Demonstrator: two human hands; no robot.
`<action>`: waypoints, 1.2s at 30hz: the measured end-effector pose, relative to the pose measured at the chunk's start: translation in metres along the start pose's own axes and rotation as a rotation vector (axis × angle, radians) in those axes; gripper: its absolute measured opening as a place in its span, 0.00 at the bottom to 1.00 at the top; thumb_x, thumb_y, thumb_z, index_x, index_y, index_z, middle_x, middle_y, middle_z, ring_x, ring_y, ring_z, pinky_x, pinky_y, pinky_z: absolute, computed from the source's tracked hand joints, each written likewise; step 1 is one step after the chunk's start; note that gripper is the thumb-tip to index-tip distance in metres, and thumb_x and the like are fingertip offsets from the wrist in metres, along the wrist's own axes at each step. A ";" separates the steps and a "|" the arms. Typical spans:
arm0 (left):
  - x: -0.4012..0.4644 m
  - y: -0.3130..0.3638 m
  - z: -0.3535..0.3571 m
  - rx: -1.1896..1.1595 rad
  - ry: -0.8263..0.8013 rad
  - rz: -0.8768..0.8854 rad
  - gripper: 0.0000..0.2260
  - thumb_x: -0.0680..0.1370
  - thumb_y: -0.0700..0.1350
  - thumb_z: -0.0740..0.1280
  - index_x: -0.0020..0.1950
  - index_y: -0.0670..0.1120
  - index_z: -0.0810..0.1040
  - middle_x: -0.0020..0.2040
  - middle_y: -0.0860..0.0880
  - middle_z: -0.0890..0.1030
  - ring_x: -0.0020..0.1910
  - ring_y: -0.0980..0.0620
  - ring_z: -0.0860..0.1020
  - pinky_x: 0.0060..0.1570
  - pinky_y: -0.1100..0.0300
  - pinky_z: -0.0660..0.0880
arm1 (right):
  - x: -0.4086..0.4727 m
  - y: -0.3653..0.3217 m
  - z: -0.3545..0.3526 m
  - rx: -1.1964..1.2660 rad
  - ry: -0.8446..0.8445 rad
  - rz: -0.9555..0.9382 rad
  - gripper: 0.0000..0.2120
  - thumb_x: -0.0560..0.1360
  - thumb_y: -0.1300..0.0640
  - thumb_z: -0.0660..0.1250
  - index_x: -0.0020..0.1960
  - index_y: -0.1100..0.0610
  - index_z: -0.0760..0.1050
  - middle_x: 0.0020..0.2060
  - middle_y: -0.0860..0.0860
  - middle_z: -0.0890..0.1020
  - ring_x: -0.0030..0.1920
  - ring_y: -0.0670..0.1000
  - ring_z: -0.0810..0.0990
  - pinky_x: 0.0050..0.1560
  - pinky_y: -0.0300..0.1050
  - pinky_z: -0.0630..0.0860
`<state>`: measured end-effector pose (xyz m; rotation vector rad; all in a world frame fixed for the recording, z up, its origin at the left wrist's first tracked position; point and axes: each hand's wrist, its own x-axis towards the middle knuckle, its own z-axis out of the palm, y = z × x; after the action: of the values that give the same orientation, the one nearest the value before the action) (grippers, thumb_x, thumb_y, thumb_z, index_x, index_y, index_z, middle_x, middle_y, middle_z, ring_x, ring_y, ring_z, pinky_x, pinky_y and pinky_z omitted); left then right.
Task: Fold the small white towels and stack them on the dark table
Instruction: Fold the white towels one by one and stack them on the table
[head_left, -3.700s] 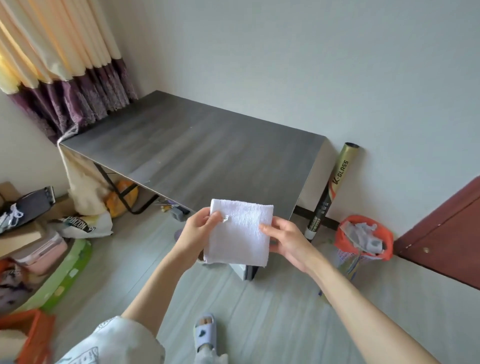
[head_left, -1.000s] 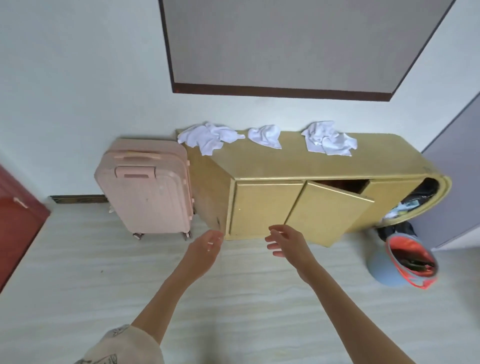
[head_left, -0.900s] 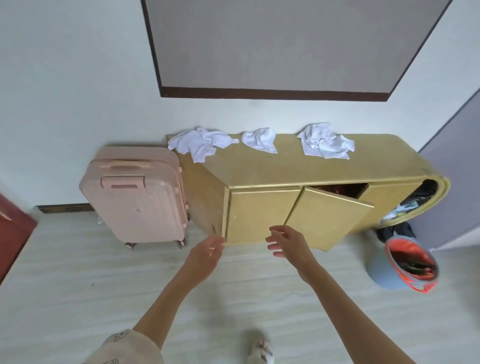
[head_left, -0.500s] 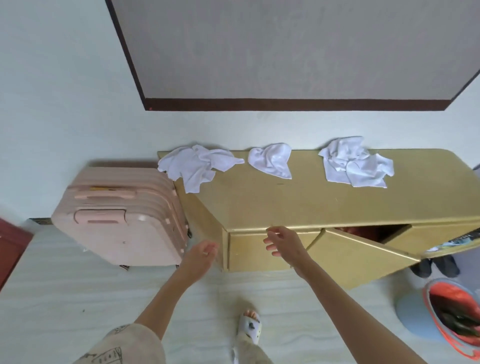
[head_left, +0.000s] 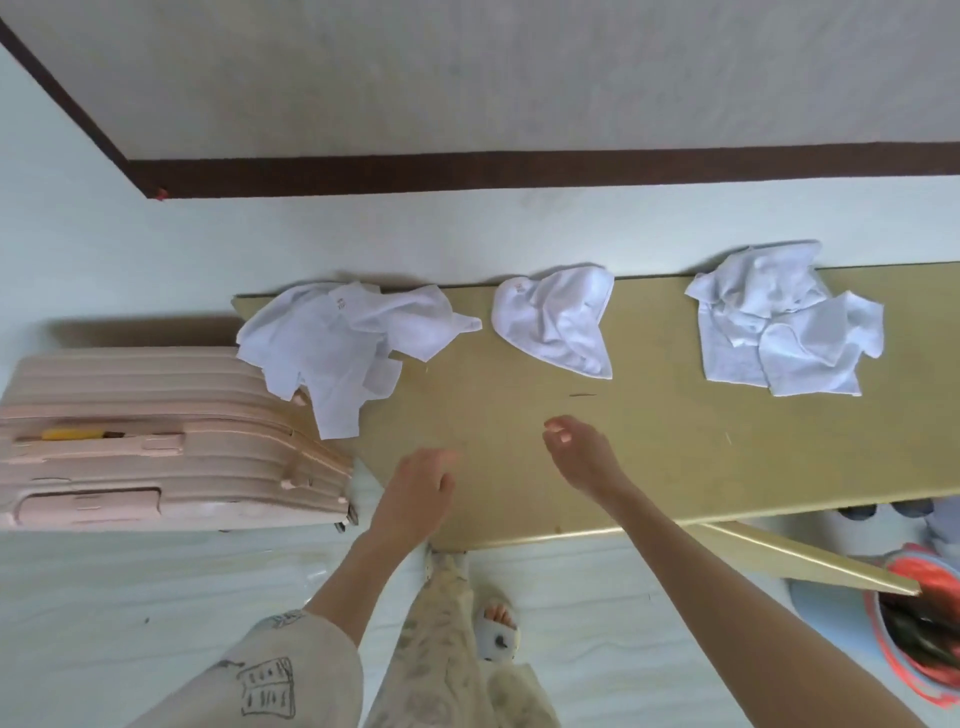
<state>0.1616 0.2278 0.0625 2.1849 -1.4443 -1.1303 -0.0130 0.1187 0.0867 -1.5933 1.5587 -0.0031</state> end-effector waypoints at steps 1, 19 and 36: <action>0.016 -0.004 0.001 0.097 0.018 0.065 0.15 0.79 0.37 0.57 0.65 0.43 0.72 0.61 0.48 0.73 0.64 0.46 0.68 0.63 0.56 0.65 | 0.017 -0.003 0.001 -0.039 0.023 -0.002 0.15 0.78 0.58 0.59 0.63 0.59 0.73 0.57 0.57 0.79 0.59 0.57 0.76 0.59 0.45 0.69; 0.092 -0.036 0.002 0.563 -0.264 0.036 0.32 0.79 0.46 0.58 0.76 0.55 0.41 0.76 0.49 0.35 0.75 0.45 0.38 0.71 0.41 0.45 | 0.080 0.055 0.014 -0.730 0.295 -0.033 0.09 0.62 0.72 0.63 0.38 0.61 0.76 0.34 0.56 0.77 0.32 0.58 0.77 0.33 0.50 0.72; 0.067 0.154 0.065 0.219 0.223 0.360 0.11 0.68 0.38 0.70 0.49 0.46 0.79 0.46 0.48 0.81 0.47 0.44 0.80 0.46 0.53 0.74 | -0.012 0.065 -0.114 -0.011 -0.024 -0.389 0.07 0.79 0.63 0.58 0.53 0.62 0.72 0.45 0.54 0.80 0.46 0.56 0.77 0.48 0.46 0.71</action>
<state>0.0269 0.1108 0.0838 1.9923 -1.8298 -0.6127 -0.1308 0.0754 0.1260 -1.8739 1.2112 -0.1876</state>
